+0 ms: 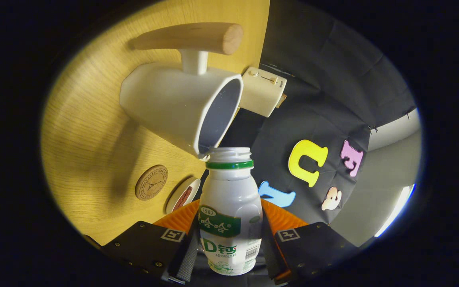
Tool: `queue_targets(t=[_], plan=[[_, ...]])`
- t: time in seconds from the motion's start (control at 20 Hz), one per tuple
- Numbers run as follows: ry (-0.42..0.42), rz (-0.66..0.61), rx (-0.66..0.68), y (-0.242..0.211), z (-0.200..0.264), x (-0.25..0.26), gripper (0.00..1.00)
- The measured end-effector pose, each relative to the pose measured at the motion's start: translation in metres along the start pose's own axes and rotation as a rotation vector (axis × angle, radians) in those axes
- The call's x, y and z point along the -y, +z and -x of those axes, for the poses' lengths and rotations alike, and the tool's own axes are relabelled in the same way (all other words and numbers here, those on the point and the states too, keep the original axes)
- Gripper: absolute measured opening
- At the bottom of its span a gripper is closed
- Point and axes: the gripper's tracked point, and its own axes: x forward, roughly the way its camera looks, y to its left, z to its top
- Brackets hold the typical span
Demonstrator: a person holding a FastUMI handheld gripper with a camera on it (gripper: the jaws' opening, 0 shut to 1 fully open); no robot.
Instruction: Take the bottle from table, then pour the juice into the cup, finally place the bottle on the coaster
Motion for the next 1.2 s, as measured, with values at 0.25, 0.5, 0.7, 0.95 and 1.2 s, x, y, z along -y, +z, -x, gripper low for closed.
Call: queue_targets(t=[0.25,0.5,0.7,0.95,1.2], plan=[[0.004,0.019,-0.001,0.0028,-0.0028,0.0012,0.69],[0.001,0.032,-0.002,0.0049,-0.0026,0.0024,0.69],[-0.001,0.036,-0.005,0.0059,-0.0017,0.0037,0.69],[-0.006,0.041,-0.005,0.0077,-0.0015,0.0050,0.69],[-0.012,0.031,-0.008,0.0078,0.0002,0.0075,0.69]])
